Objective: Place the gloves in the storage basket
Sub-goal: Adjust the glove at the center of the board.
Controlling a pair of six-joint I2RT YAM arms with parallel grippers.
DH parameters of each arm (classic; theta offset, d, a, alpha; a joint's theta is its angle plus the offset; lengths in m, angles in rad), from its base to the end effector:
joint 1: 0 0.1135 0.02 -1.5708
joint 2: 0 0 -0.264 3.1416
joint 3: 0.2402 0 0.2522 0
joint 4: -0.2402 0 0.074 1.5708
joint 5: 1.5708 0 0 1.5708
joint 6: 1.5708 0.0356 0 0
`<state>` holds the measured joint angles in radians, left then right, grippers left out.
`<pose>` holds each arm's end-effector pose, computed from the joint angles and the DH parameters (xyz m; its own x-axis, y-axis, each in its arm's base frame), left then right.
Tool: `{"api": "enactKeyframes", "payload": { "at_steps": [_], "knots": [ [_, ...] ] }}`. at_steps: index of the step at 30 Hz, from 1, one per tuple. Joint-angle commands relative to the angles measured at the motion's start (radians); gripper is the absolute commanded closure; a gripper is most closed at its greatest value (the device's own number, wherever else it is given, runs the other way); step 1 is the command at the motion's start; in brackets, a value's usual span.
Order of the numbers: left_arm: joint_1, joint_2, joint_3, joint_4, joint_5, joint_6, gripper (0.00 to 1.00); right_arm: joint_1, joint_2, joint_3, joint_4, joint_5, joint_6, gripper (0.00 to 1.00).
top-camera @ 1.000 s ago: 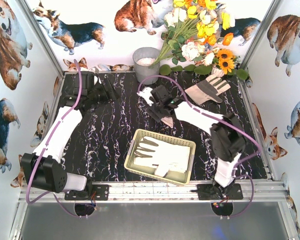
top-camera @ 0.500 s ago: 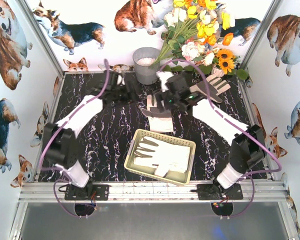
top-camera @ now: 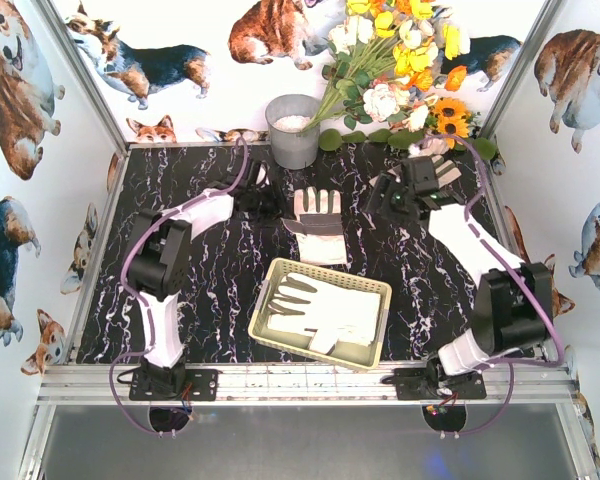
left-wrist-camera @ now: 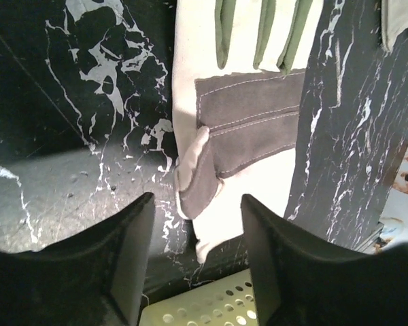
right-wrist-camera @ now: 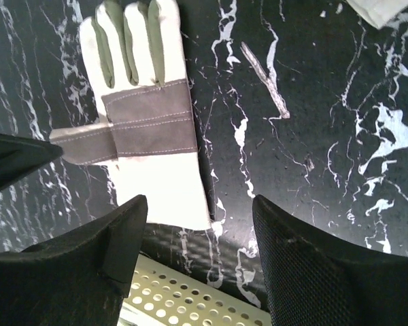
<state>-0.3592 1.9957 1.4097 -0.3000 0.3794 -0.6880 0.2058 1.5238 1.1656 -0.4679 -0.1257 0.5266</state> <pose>0.4015 -0.1648 0.1856 -0.9068 -0.2896 -0.3065 -0.0388 0.7811 -0.6233 0.3242 0.0722 0.2671 -0.7660 0.3495 -0.5396 0.1146 0.9001 0.4203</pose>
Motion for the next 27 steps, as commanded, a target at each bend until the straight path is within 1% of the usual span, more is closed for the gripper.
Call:
{"api": "enactKeyframes", "payload": {
  "at_steps": [1,3,6,8,11,13,18,20,22,24,27],
  "knots": [
    [0.003,0.044,0.015,0.102,0.064,-0.063,0.6,-0.068,-0.082,-0.062,0.076,0.008,0.149,0.35],
    [0.001,0.06,0.003,0.147,0.077,-0.09,0.72,-0.104,-0.098,-0.091,0.079,0.032,0.184,0.35],
    [0.004,0.076,-0.002,0.198,0.063,-0.138,0.92,-0.152,-0.1,-0.113,0.079,0.078,0.191,0.35],
    [0.004,0.092,0.003,0.254,0.039,-0.167,1.0,-0.192,-0.087,-0.122,0.076,0.102,0.21,0.35],
    [0.003,0.14,0.033,0.3,0.027,-0.197,1.0,-0.253,-0.072,-0.155,0.118,0.103,0.255,0.35],
    [0.005,0.169,0.068,0.296,0.031,-0.193,1.0,-0.288,-0.066,-0.182,0.165,0.097,0.283,0.35],
    [0.012,0.164,0.067,0.288,0.026,-0.152,1.0,-0.362,-0.017,-0.202,0.235,0.047,0.32,0.35],
    [0.015,0.157,0.064,0.275,0.038,-0.116,0.74,-0.389,0.011,-0.205,0.277,0.018,0.343,0.35],
    [0.016,0.148,0.07,0.248,0.044,-0.073,0.56,-0.414,0.042,-0.203,0.318,-0.003,0.366,0.35],
    [0.015,0.123,0.074,0.218,0.039,-0.035,0.42,-0.448,0.073,-0.197,0.373,-0.038,0.393,0.35],
    [0.016,0.066,0.07,0.185,0.003,0.003,0.31,-0.494,0.125,-0.19,0.449,-0.098,0.421,0.35]
  ]
}}
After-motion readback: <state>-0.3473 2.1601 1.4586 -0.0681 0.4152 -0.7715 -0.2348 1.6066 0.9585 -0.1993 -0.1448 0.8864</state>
